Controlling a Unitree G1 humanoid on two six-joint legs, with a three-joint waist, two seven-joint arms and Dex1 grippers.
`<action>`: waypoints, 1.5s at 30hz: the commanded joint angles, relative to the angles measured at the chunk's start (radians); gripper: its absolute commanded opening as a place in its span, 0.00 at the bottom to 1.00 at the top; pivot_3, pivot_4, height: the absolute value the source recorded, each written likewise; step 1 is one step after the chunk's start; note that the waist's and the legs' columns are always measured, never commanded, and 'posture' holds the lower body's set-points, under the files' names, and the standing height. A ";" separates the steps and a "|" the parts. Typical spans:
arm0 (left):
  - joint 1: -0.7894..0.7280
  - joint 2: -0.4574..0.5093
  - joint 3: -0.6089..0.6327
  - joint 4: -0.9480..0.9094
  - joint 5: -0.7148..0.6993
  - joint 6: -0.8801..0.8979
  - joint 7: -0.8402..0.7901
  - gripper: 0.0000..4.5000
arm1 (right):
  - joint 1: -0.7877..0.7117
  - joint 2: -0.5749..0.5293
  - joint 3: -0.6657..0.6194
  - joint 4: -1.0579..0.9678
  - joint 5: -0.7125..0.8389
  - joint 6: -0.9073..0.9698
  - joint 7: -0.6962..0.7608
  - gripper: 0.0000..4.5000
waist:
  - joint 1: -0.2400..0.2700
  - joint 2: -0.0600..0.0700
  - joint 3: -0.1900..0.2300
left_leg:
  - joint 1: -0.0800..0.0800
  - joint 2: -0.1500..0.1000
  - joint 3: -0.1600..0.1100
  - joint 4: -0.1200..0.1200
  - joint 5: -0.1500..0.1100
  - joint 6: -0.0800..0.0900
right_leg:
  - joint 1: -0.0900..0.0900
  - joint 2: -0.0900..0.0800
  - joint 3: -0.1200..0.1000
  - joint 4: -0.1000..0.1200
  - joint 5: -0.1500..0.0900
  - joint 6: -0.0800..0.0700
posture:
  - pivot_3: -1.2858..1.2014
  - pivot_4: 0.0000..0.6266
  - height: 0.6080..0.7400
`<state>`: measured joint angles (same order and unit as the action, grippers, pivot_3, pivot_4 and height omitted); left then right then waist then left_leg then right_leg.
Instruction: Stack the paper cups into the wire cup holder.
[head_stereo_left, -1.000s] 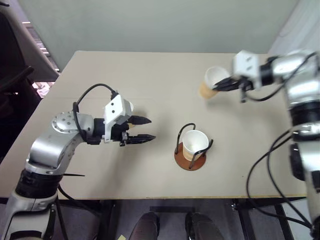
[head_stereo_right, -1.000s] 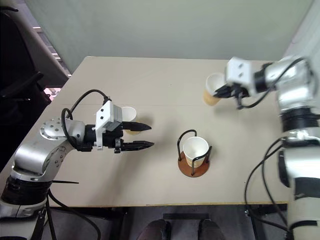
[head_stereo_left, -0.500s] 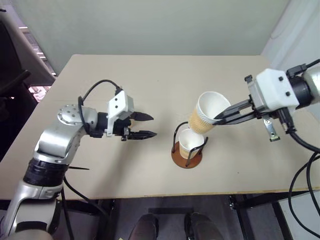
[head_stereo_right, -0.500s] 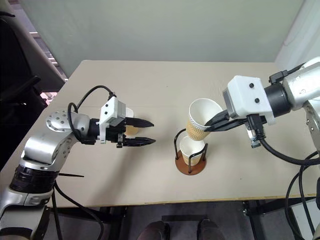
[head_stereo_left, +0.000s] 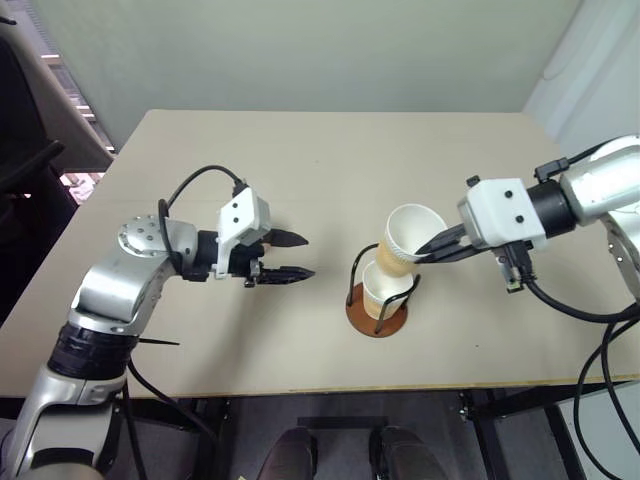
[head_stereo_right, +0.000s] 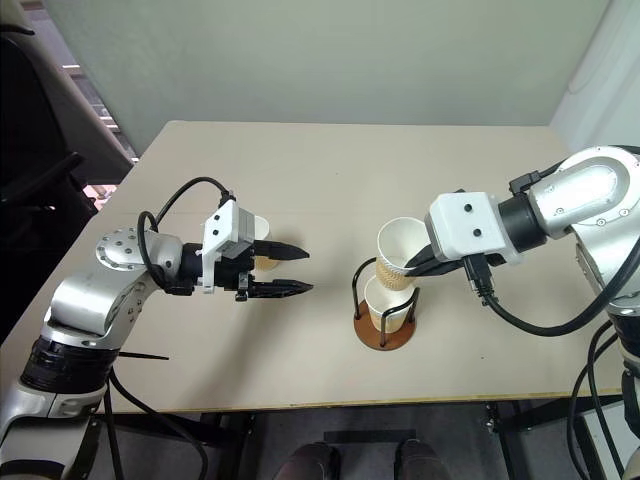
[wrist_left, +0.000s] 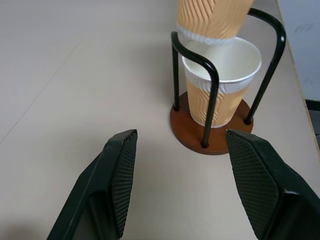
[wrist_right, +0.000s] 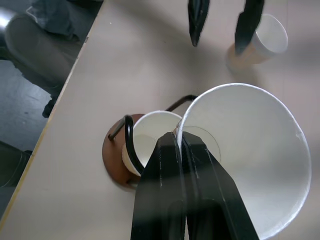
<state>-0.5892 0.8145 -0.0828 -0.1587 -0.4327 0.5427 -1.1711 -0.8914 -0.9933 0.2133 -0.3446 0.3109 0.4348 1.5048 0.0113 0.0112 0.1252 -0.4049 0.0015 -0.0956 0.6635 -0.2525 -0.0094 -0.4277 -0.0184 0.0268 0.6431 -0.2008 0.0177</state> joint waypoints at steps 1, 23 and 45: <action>0.001 0.014 0.037 -0.035 -0.013 -0.001 0.004 0.67 | -0.023 -0.004 -0.010 -0.020 0.010 -0.015 0.019 0.14 | 0.000 0.000 0.000 | 0.000 0.000 0.000 0.000 0.000 0.000 | 0.000 0.000 0.000 0.000 0.000 0.000 | 0.52 0.24 1.00; -0.447 0.216 -0.143 0.634 0.437 -0.511 -0.203 0.67 | -0.017 -0.050 -0.423 0.032 0.505 0.388 -0.036 0.99 | 0.004 0.000 0.000 | -0.004 -0.001 -0.001 -0.001 0.006 -0.010 | -0.003 0.000 0.001 -0.002 -0.007 -0.002 | 0.52 0.24 1.00; -0.587 -0.046 -0.261 1.029 0.645 -0.837 -0.227 0.04 | 0.108 -0.110 -0.417 -0.061 0.503 0.354 -0.175 1.00 | 0.013 -0.001 0.000 | -0.019 -0.002 -0.002 0.003 0.002 -0.007 | -0.015 -0.001 0.001 -0.002 -0.007 0.009 | 0.52 0.24 1.00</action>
<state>-1.1544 0.7543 -0.3689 0.8822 0.2211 -0.2822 -1.3921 -0.7758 -1.0860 -0.1737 -0.3900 0.8020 0.8047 1.3356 0.0241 0.0103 0.1252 -0.4240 -0.0007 -0.0971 0.6672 -0.2509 -0.0160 -0.4430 -0.0194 0.0273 0.6414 -0.2077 0.0265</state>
